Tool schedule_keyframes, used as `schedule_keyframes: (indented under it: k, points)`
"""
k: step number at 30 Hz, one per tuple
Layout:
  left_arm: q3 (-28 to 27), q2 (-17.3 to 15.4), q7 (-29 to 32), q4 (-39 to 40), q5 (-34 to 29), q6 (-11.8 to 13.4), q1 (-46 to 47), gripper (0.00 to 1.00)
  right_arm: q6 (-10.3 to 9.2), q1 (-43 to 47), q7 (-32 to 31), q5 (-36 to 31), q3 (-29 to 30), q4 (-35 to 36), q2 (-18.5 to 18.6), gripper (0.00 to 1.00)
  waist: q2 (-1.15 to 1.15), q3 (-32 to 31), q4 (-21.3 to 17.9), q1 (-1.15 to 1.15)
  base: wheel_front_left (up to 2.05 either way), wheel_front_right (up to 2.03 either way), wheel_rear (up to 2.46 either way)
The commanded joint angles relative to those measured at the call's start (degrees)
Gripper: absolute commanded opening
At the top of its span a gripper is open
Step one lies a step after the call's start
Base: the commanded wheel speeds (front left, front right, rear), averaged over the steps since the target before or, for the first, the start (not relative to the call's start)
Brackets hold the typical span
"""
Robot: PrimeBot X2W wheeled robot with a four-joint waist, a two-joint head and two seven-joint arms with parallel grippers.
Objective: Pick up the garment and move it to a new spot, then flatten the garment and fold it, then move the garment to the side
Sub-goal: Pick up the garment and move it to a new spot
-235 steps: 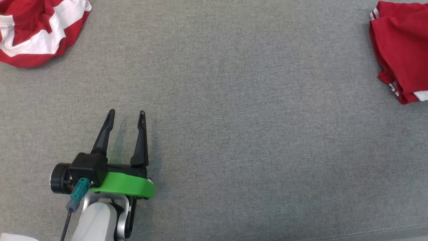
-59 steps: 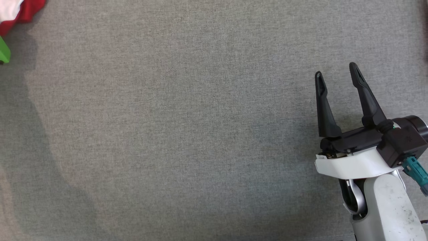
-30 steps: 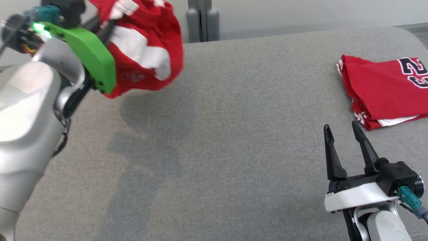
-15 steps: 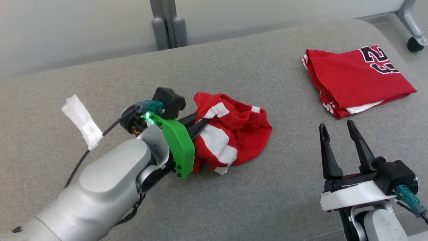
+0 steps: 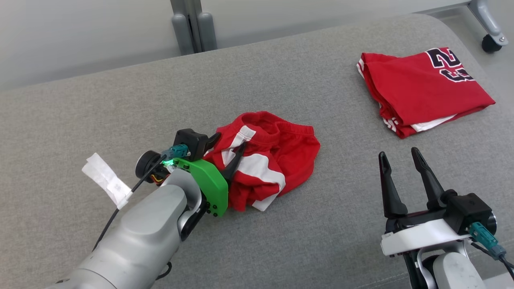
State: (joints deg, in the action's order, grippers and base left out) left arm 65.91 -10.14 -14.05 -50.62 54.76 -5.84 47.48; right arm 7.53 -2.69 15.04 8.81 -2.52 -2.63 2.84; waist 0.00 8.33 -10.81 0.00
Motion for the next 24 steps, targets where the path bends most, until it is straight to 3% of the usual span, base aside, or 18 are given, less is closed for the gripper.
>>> schedule_keyframes:
  k: [1, 6, 11, 18, 24]
  points:
    - [-0.6, 0.5, -0.6, -0.7, -0.5, 0.4, -1.0, 1.0, -0.09, 0.6, 0.2, -0.3, 0.2, -0.2, 0.1, 1.0, 0.0, -1.5, 1.4, 0.0, 0.0, 0.0, 0.0]
    - [-2.4, 2.0, -1.2, -0.9, -2.1, 0.4, -2.7, 1.0, -0.09, 1.7, 0.2, -0.8, 0.6, -0.7, 0.1, 1.0, 0.0, -4.6, 3.5, 0.0, 0.0, 0.0, 0.0]
    - [-8.4, 1.1, -1.1, 4.3, -4.6, 2.2, -7.2, 1.0, -0.09, 3.2, 0.2, -1.1, 1.3, -1.3, 0.1, 1.0, 0.0, -8.1, 5.9, 0.0, 0.0, 0.0, 0.0]
    - [-19.9, -1.3, -1.1, 17.3, -12.7, 10.5, -18.1, 1.0, -0.09, 4.4, 0.2, -1.6, 2.8, -2.0, 0.1, 1.0, 0.0, -10.6, 8.9, 0.0, 0.0, 0.0, 0.0]
    - [-30.0, -2.0, -1.1, 26.8, -18.2, 14.7, -30.2, 1.0, -0.09, 5.4, 0.2, -2.4, 3.3, -3.5, 0.1, 1.0, 0.0, -11.5, 10.8, 0.0, 0.0, 0.0, 0.0]
